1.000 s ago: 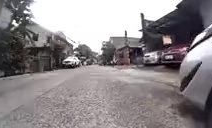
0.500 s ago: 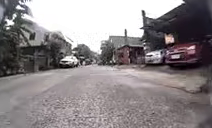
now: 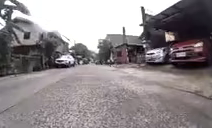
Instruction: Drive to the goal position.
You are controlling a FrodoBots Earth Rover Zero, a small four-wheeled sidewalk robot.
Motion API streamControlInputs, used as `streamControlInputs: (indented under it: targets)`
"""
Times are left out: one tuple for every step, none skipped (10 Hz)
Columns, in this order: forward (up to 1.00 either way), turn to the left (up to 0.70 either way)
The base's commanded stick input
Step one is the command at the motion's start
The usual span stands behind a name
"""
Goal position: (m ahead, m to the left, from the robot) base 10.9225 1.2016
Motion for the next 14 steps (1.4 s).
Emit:
streamControlInputs:
  targets:
    - [1.0, 0.27]
    - [1.0, 0.27]
    - [1.0, 0.27]
    - [1.0, 0.27]
    - [1.0, 0.27]
    - [1.0, 0.18]
    - [1.0, 0.0]
    - [1.0, 0.0]
    - [1.0, 0.0]
    - [1.0, 0.0]
    - [1.0, 0.0]
    - [1.0, 0.0]
    - [1.0, 0.0]
    - [1.0, 0.0]
